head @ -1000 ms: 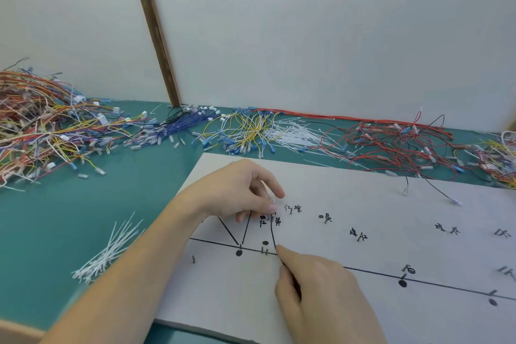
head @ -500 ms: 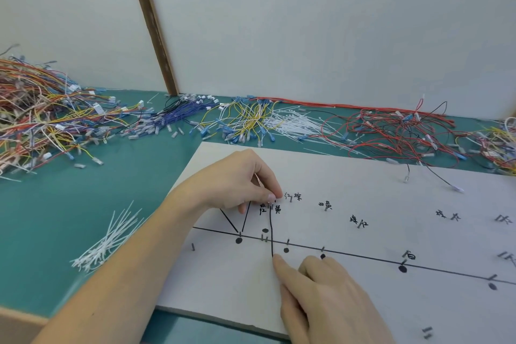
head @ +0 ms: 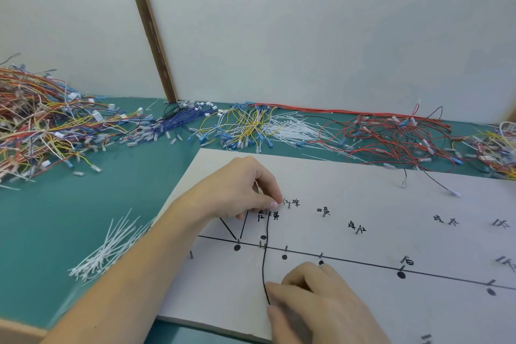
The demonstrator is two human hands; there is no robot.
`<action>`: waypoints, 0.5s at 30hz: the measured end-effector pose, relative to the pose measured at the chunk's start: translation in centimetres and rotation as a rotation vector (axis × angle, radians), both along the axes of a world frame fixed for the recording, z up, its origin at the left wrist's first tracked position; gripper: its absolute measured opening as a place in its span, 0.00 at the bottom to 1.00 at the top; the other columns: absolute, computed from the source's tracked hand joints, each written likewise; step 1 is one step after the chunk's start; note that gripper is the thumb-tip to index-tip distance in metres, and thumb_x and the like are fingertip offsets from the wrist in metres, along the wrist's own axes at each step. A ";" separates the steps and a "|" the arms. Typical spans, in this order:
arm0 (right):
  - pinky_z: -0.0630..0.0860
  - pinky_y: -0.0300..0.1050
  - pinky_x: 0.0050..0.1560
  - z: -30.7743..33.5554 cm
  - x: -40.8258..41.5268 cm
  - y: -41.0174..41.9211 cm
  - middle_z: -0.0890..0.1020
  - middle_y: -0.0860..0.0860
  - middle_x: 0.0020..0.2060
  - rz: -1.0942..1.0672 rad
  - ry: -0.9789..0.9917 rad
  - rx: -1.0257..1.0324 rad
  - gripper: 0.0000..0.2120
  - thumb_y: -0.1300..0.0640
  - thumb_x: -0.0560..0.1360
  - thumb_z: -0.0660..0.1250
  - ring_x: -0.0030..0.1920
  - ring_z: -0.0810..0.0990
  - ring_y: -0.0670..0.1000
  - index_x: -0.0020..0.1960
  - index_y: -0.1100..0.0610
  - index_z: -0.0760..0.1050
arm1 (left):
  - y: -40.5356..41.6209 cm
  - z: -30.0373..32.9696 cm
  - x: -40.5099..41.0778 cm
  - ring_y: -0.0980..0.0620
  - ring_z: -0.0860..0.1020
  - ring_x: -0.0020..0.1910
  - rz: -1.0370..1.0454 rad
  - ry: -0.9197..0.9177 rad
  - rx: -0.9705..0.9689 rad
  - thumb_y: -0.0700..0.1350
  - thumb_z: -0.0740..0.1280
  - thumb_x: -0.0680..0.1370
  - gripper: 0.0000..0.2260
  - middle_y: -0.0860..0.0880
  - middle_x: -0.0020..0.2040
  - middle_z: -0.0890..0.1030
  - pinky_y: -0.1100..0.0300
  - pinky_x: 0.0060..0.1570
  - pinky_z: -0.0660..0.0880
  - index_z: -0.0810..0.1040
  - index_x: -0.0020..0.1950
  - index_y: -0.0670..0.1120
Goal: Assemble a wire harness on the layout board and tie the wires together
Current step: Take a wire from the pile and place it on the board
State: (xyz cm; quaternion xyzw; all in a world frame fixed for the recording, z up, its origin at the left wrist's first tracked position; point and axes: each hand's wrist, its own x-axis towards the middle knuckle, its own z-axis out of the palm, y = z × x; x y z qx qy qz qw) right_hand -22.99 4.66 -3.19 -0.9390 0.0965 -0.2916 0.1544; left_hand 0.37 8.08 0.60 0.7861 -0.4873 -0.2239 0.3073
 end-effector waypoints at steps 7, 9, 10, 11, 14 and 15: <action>0.74 0.36 0.26 0.8 1.5 -1.2 0.80 0.37 0.35 -0.020 -0.046 0.212 0.03 0.50 0.65 0.73 0.24 0.75 0.38 0.39 0.44 0.83 | -0.3 -0.1 -0.1 0.56 0.77 0.30 0.009 -0.007 0.027 0.41 0.77 0.75 0.04 0.53 0.35 0.86 0.63 0.25 0.75 0.89 0.46 0.50; 0.73 0.35 0.23 0.9 1.9 -0.9 0.81 0.39 0.38 0.024 -0.060 0.226 0.04 0.51 0.65 0.74 0.23 0.74 0.39 0.40 0.44 0.84 | -0.3 -0.1 0.0 0.57 0.77 0.31 0.003 0.000 0.034 0.42 0.76 0.76 0.04 0.51 0.37 0.86 0.63 0.25 0.74 0.89 0.47 0.51; 0.73 0.35 0.22 0.8 2.1 -0.8 0.81 0.39 0.38 0.047 -0.052 0.213 0.04 0.52 0.64 0.75 0.24 0.74 0.40 0.39 0.44 0.84 | -0.2 -0.2 0.1 0.58 0.76 0.30 -0.004 0.004 0.036 0.42 0.76 0.76 0.04 0.51 0.37 0.86 0.64 0.25 0.74 0.89 0.47 0.51; 0.72 0.35 0.21 0.8 2.2 -0.6 0.81 0.40 0.37 0.064 -0.036 0.183 0.04 0.52 0.63 0.76 0.24 0.74 0.41 0.36 0.44 0.84 | 0.0 -0.1 0.2 0.59 0.76 0.29 -0.011 0.008 0.036 0.41 0.75 0.77 0.05 0.51 0.38 0.87 0.64 0.25 0.74 0.89 0.48 0.50; 0.72 0.33 0.21 0.4 2.5 -0.6 0.81 0.41 0.37 0.093 -0.006 0.106 0.09 0.53 0.58 0.80 0.26 0.75 0.44 0.31 0.44 0.81 | 0.1 -0.1 0.3 0.58 0.78 0.32 -0.017 0.003 0.046 0.41 0.74 0.78 0.05 0.52 0.39 0.87 0.64 0.25 0.75 0.88 0.49 0.50; 0.72 0.33 0.22 0.3 2.5 -0.6 0.81 0.41 0.37 0.089 -0.015 0.099 0.09 0.53 0.57 0.79 0.26 0.76 0.45 0.30 0.44 0.80 | 0.1 -0.1 0.3 0.58 0.79 0.33 -0.016 -0.001 0.050 0.41 0.74 0.78 0.05 0.53 0.38 0.87 0.63 0.26 0.76 0.88 0.49 0.50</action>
